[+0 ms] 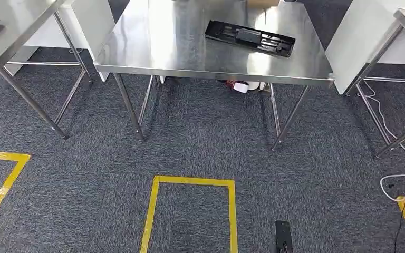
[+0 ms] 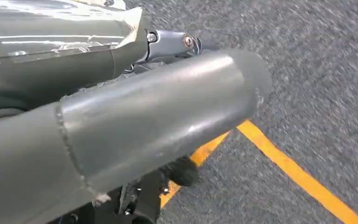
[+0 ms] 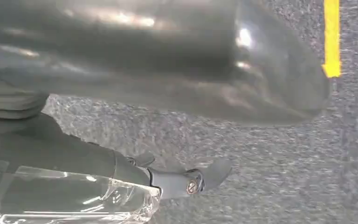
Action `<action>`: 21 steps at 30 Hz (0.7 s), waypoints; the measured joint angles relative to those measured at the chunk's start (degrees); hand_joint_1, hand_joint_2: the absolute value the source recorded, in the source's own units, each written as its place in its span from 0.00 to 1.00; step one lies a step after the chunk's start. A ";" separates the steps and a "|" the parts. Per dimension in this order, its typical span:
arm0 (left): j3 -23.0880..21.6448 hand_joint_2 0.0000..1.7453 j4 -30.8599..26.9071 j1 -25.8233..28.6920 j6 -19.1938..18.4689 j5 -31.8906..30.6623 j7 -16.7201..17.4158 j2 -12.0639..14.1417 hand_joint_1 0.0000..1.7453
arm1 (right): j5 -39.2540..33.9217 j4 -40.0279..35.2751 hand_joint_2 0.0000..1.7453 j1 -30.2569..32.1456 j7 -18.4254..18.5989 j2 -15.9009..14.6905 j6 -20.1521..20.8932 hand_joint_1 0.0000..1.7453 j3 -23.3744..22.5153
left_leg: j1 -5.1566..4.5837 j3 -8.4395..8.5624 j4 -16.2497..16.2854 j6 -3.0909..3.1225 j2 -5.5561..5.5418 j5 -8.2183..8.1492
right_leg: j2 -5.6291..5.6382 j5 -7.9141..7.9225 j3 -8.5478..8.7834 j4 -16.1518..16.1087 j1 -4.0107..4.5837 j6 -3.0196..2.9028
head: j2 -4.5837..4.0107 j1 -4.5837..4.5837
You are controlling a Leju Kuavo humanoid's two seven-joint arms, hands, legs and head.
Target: Take the parts from the cabinet and place them on the table.
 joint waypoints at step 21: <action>-1.22 0.00 0.13 -0.47 -1.55 -1.38 -2.01 0.72 0.00 | -3.47 0.17 0.00 0.34 -2.86 -0.81 2.62 0.00 -4.98 | 0.83 0.44 -8.11 1.49 0.66 10.84 | 0.27 -2.49 -3.80 15.58 -1.24 6.45 | 0.00 0.46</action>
